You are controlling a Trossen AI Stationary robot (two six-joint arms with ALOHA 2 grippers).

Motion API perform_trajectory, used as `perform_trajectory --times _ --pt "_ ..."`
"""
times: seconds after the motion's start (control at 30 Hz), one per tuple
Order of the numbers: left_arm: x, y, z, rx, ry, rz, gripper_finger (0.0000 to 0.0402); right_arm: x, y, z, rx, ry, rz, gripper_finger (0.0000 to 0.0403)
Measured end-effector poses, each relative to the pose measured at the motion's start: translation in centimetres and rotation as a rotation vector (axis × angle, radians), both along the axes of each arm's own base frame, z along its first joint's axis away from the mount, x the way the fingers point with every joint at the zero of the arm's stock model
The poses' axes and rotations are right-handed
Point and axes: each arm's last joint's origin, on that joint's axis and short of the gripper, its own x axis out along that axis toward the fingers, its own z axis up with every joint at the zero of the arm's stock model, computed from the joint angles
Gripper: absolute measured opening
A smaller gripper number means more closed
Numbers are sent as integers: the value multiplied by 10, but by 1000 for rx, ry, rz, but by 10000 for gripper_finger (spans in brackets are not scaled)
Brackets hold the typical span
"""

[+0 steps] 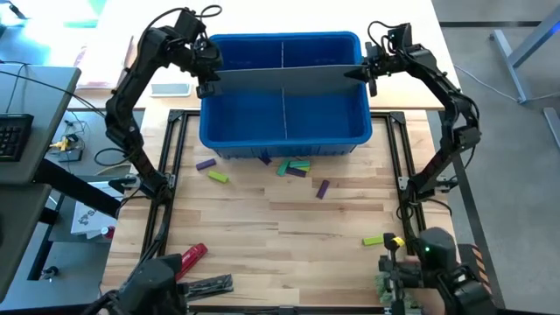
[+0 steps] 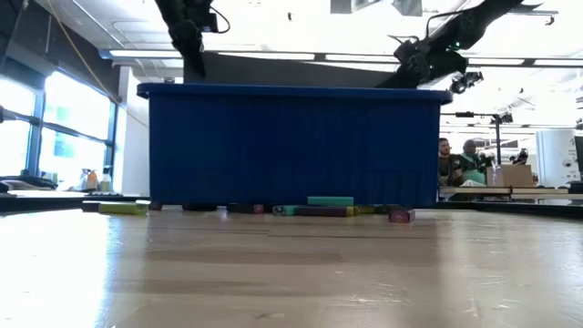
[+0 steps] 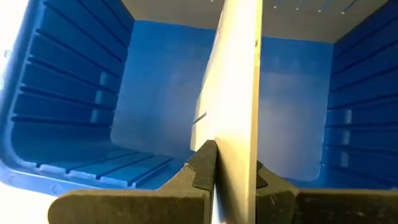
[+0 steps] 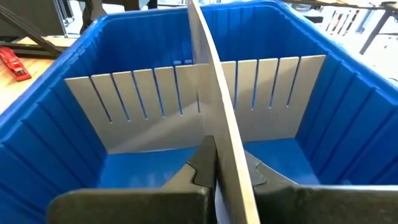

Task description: Sort blocks

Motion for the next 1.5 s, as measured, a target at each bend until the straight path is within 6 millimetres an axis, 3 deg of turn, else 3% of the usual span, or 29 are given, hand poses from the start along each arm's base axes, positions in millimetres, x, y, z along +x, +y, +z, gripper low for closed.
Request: perform_trajectory --times 0.3,0.9,1.3,1.5 --pt "7 8 -14 -81 20 -10 0 -9 -2 3 -27 14 -45 0" --pt "14 25 -58 -194 67 15 0 0 3 -5 28 114 -78 3" --pt "8 5 -40 -179 15 -32 0 -5 13 0 46 160 -102 7" --pt "12 1 -42 -191 5 -73 0 -5 16 -1 61 155 -74 2"
